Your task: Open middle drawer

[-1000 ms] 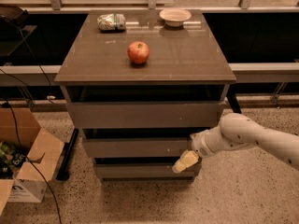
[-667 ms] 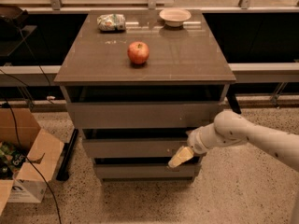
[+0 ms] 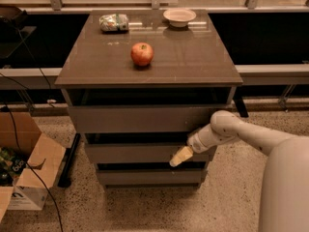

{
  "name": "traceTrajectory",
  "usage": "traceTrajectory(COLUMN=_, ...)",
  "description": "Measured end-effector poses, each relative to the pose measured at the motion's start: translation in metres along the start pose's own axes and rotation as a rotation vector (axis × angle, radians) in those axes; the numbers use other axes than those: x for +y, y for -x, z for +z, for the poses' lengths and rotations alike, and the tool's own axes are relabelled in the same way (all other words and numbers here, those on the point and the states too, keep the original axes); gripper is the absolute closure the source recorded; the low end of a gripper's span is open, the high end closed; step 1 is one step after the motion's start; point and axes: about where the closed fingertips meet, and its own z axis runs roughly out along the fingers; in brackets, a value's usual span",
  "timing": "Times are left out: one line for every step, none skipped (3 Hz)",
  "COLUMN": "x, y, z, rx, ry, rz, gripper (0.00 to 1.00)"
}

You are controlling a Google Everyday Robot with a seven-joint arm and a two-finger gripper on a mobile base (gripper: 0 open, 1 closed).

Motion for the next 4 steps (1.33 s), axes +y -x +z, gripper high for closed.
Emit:
traceTrajectory(x=-0.002, y=-0.01, z=0.02, rx=0.033, ry=0.031, rz=0.034, gripper=0.19)
traceTrajectory(x=0.002, y=-0.011, z=0.019, rx=0.036, ry=0.032, rz=0.033, gripper=0.5)
traceTrajectory(x=0.002, y=-0.01, z=0.017, rx=0.036, ry=0.031, rz=0.033, gripper=0.73)
traceTrajectory(x=0.024, y=-0.011, z=0.009, rx=0.059, ry=0.026, rz=0.001, gripper=0.96)
